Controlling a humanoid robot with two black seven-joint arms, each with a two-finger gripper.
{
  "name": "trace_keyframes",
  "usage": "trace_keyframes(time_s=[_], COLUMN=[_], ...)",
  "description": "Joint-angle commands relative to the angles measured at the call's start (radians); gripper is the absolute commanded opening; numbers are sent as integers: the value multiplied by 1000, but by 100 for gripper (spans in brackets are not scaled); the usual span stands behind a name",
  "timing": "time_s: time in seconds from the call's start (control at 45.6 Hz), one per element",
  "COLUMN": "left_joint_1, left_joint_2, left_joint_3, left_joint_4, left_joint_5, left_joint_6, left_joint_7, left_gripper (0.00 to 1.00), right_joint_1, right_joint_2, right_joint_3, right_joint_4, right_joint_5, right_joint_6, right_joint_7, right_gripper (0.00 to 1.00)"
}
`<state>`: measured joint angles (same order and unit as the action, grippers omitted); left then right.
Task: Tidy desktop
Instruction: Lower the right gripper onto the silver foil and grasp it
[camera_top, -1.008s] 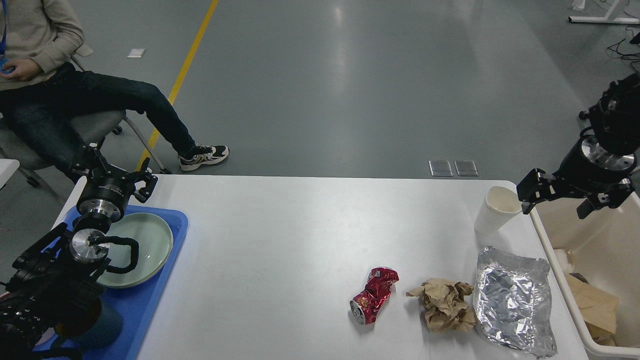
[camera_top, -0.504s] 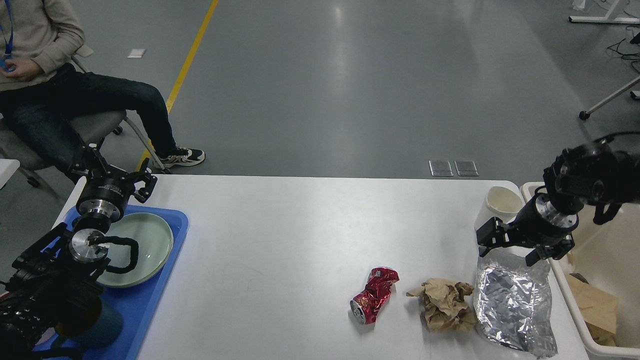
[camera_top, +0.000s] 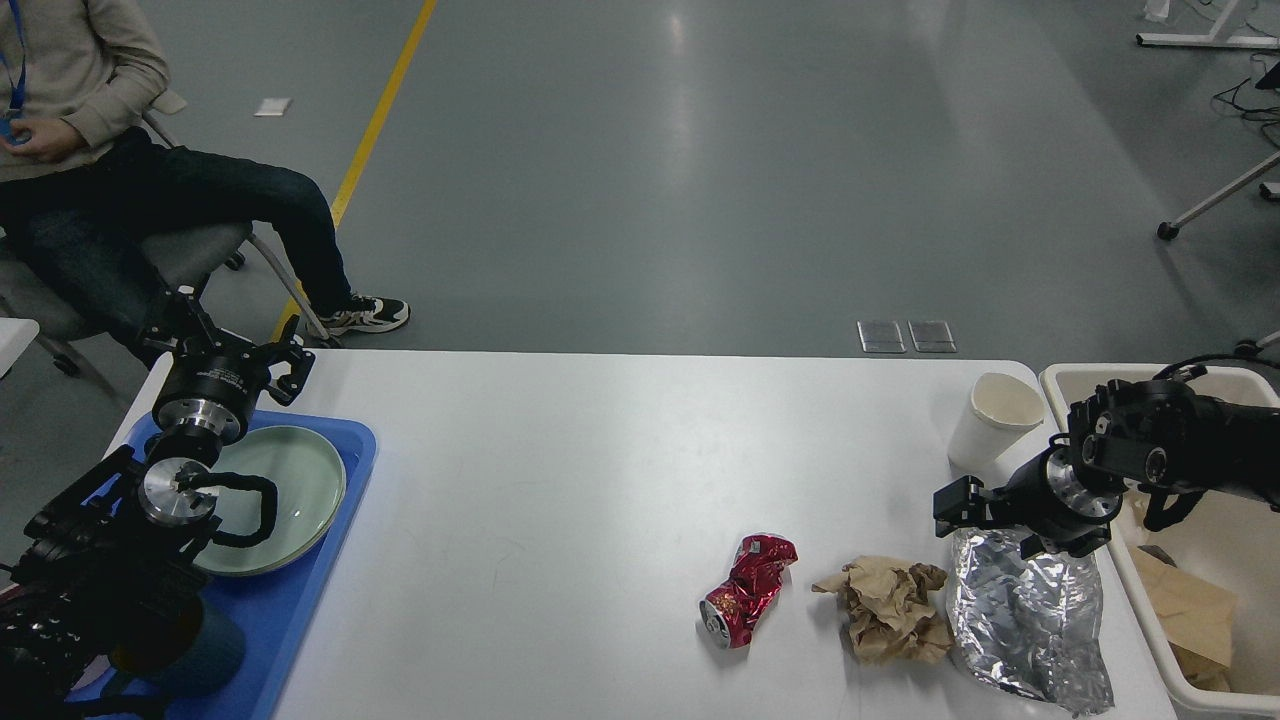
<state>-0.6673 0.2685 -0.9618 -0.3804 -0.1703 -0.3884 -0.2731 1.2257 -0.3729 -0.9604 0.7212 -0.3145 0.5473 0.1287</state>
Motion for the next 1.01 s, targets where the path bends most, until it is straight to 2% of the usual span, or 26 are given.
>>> trace_keyframes(time_s=[0.0,0.219,0.263,0.329,0.373,0.504,0.57,0.614,0.658,0.789,0.811,0.986], left_joint_1=[0,0,0,0,0,0,0,0,0,0,0,0], left_joint_2=[0,0,0,0,0,0,0,0,0,0,0,0], left_joint_3=[0,0,0,0,0,0,0,0,0,0,0,0], left_joint_4=[0,0,0,0,0,0,0,0,0,0,0,0], left_joint_5=[0,0,0,0,0,0,0,0,0,0,0,0], left_joint_6=[0,0,0,0,0,0,0,0,0,0,0,0], left_joint_7=[0,0,0,0,0,0,0,0,0,0,0,0], left_gripper=[96,96,96,96,96,96,96,96,96,96,96,96], right_joint_1=[-23,-92,-110,-132,-143,-170,-173,-170,-169,-169,-169,-166], right_joint_2=[5,46,57,66,66,68,68,68,65,58,58,55], right_joint_3=[22,43,43,37,35,49,49,49,46,28,26,8], right_joint_4=[-9,-68,-83,-95,-97,-97,-97,-94,-91,-91,-91,-88], right_joint_5=[0,0,-2,-3,-3,0,0,-2,-2,-5,-8,-11], right_joint_6=[-4,-33,-44,-66,-87,-199,-224,-224,-224,-222,-222,-219], right_joint_7=[0,-1,-3,-3,-3,-3,-1,-1,-1,-1,-1,-1], right_gripper=[100,99,95,81,76,72,59,40,26,3,0,0])
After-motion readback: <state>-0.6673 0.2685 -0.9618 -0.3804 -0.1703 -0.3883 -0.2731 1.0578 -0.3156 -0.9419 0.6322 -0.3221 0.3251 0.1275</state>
